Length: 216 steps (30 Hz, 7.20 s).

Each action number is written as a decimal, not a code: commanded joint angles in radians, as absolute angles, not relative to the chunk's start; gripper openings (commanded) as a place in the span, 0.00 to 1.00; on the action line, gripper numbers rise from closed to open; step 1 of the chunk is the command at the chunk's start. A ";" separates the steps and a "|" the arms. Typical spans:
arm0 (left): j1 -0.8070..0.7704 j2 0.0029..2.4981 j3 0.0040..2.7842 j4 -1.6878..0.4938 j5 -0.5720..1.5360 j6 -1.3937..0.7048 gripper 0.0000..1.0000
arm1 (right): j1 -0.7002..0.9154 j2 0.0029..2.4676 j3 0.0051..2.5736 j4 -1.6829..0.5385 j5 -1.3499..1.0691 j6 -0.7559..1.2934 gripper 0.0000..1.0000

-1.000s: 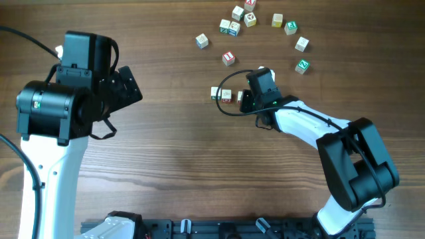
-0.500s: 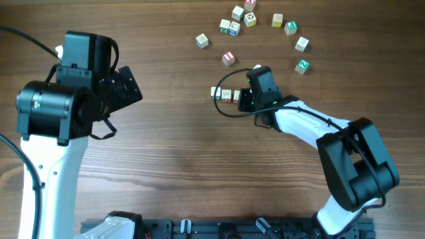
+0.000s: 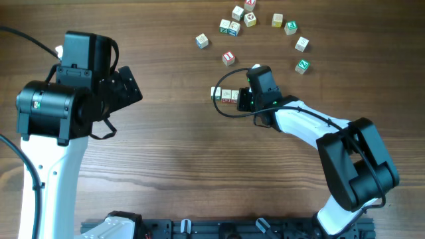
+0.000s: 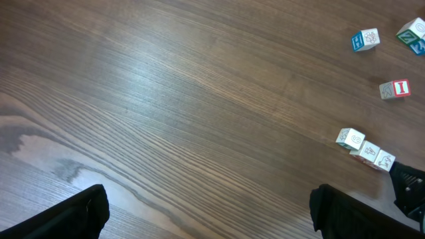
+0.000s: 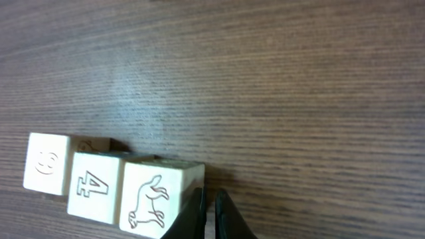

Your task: Form a horizontal line

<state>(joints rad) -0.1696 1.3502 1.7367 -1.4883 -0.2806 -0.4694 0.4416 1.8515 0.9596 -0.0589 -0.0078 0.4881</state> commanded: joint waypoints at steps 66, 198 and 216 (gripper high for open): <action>-0.163 1.350 1.739 -1.486 -0.292 -0.479 1.00 | 0.439 1.874 0.962 0.010 -0.019 0.523 0.10; -0.163 1.350 1.739 -1.486 -0.292 -0.479 1.00 | 0.463 2.202 1.546 -0.662 0.052 0.654 0.04; -0.163 1.350 1.739 -1.486 -0.293 -0.479 1.00 | 0.459 2.114 1.580 -0.723 0.279 0.669 0.05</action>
